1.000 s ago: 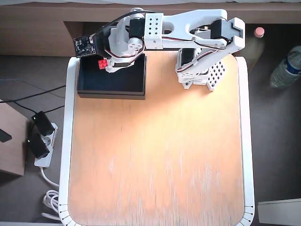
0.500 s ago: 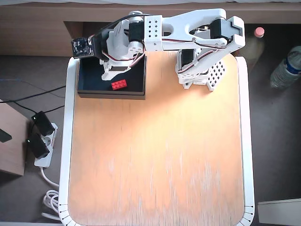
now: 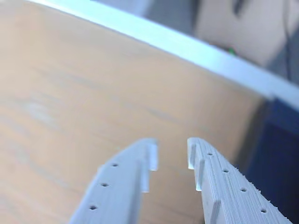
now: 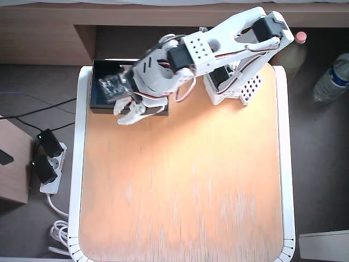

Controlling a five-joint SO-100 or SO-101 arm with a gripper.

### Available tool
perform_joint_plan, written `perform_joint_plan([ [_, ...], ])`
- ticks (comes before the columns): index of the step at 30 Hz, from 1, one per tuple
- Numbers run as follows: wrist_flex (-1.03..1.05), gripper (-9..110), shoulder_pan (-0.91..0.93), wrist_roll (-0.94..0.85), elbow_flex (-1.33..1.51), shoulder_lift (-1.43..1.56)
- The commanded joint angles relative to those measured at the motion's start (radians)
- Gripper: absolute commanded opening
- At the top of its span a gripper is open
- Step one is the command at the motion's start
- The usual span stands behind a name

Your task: Grasp a lego block and put it in the bin.

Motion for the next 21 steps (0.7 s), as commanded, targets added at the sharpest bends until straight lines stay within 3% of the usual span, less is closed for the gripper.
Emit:
perform_joint_plan([
  [1,-0.032,1,-0.098,0.008,-0.120,0.121],
  [10,-0.031,1,-0.393,0.012,-0.092,0.265],
  [21,-0.031,0,-0.778,0.040,0.222,0.592],
])
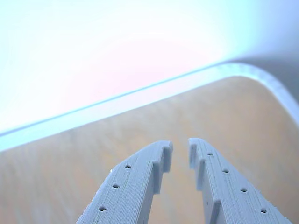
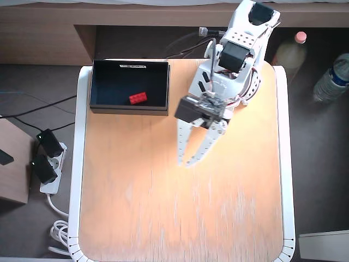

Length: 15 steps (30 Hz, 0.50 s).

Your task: Grasp a lego block and put it in the bin.

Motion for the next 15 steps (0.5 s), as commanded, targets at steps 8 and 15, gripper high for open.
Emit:
perform_joint_plan([
  [8,-0.032,0,-0.219,0.032,0.238,0.160],
  [15,-0.034,0,-0.304,0.051,0.453,0.270],
])
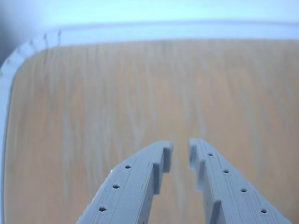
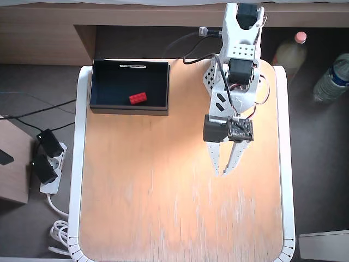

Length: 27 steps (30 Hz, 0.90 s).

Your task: Grasp a lego block and put it in the bin.

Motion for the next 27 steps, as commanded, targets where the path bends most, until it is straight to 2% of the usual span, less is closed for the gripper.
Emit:
perform_joint_plan([
  [1,-0.034,0,-0.034,0.015,0.081,0.083],
  [13,-0.040,0,-0.060,0.028,0.408,0.270],
  [20,-0.040,0,-0.081,0.015,0.537,0.278],
  [27,0.034,0,-0.092,-0.118,0.546,0.278],
])
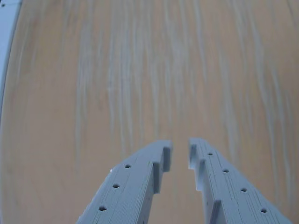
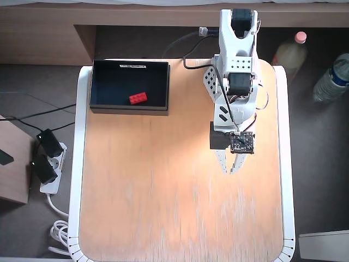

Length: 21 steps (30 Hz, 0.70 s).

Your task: Grasp a lego block and put it in the bin.

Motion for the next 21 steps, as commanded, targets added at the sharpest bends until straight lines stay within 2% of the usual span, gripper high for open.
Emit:
perform_joint_plan([
  [1,0.061,0,-0.023,-0.044,0.155,0.092],
  [6,0.219,0,-0.023,-0.069,0.155,0.092],
  [21,0.287,0,-0.023,-0.115,0.155,0.092],
])
